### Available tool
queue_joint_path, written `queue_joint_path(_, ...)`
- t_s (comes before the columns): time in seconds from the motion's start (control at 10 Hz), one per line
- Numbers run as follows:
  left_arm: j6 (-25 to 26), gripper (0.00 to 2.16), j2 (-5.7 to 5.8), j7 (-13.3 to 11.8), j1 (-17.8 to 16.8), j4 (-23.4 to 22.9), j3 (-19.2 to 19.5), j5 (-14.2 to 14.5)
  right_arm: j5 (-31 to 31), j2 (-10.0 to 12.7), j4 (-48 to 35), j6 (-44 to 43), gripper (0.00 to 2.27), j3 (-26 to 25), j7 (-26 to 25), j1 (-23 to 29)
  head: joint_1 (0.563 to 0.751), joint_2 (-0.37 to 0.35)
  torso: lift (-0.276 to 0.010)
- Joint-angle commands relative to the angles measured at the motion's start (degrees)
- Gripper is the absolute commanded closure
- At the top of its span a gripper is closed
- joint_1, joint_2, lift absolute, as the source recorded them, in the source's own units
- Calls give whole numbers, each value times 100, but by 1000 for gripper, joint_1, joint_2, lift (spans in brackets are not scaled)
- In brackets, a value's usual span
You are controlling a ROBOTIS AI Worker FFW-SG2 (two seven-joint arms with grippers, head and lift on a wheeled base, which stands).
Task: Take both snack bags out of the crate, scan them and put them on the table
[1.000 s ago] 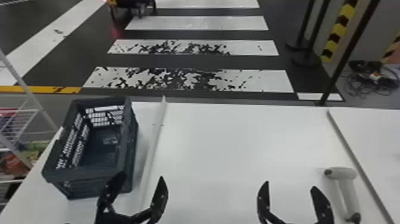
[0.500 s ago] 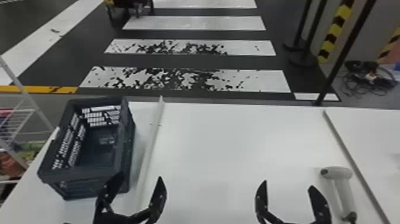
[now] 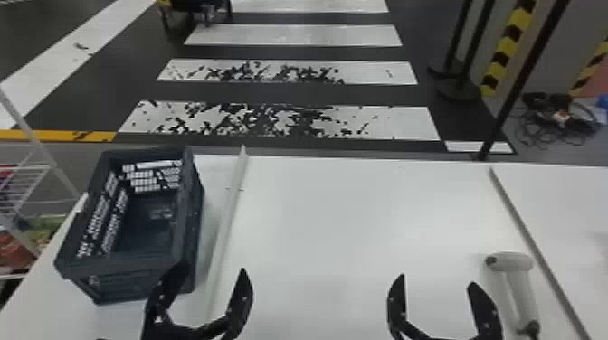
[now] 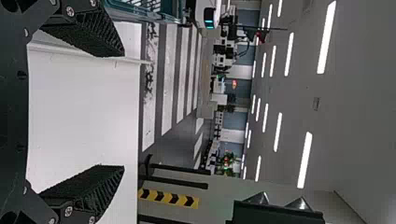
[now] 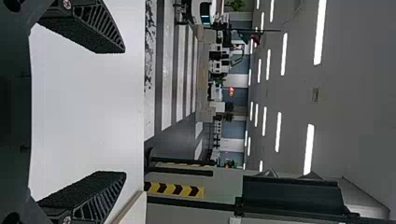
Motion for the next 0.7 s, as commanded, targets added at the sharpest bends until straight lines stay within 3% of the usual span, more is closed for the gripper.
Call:
queue_joint_path(0.0,0,144,-1,4,-9,6,0,-1,0,-2,0,0,56,0,0,0,695,37,-93)
queue_joint_path(0.6,53,144,-10,22,-114,85,-53,-1,-26,-2,53,0,60,0,0,-62,695,32,-93)
